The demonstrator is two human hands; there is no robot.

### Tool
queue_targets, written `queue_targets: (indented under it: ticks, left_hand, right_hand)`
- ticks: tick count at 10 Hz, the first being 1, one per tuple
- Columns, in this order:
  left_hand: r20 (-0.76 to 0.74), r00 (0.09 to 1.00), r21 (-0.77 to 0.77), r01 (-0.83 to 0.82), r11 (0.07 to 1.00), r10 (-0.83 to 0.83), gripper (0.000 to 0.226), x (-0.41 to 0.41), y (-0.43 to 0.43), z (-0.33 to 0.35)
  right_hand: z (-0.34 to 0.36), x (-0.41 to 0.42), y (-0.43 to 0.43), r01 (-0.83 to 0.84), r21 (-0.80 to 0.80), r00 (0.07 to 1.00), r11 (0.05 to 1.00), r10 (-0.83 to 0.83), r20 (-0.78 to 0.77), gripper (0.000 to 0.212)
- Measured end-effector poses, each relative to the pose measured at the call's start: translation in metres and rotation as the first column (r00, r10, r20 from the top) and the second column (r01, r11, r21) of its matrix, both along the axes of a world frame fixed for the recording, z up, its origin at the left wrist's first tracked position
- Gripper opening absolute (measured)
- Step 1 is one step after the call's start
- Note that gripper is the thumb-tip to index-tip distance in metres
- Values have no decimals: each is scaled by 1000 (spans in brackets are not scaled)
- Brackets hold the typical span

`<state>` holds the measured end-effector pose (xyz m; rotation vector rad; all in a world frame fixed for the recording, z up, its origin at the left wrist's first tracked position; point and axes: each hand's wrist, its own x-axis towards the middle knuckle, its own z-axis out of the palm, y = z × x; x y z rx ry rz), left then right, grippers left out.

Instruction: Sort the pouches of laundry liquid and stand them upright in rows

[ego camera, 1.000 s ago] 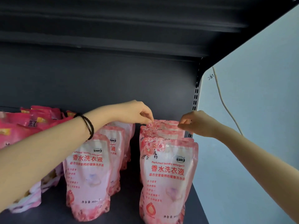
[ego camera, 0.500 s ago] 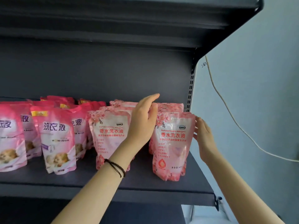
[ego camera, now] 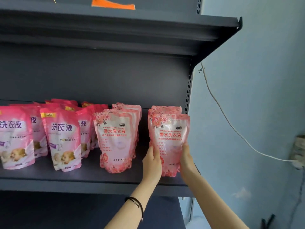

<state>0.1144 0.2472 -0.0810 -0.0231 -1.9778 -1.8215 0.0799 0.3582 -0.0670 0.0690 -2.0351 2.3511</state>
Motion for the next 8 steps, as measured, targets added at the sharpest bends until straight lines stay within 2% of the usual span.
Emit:
queue_targets:
  ticks: [2, 3, 4, 6, 7, 8]
  left_hand:
    - [26, 1000, -24, -4, 1000, 5, 42, 1, -5, 2]
    - [41, 999, -46, 0, 999, 2, 37, 1, -9, -2]
    - [43, 999, -117, 20, 993, -15, 38, 3, -15, -9]
    - [24, 999, -341, 49, 939, -43, 42, 12, -59, -14]
    - [42, 999, -533, 32, 846, -11, 37, 27, -93, -9]
    - [-10, 998, -794, -43, 606, 58, 32, 49, -133, -6]
  right_hand:
    - [-3, 1, 1, -39, 29, 993, 999, 42, -108, 62]
    - [-5, 2, 3, -41, 62, 989, 997, 49, -140, 53]
    - [-7, 0, 7, -17, 103, 985, 995, 34, -170, 47]
    - [-15, -3, 14, 145, 184, 975, 972, -108, -195, 31]
    - [-10, 8, 4, 354, 290, 904, 889, -246, -349, 33]
    - [-16, 27, -11, 614, 353, 739, 706, -357, -572, 42]
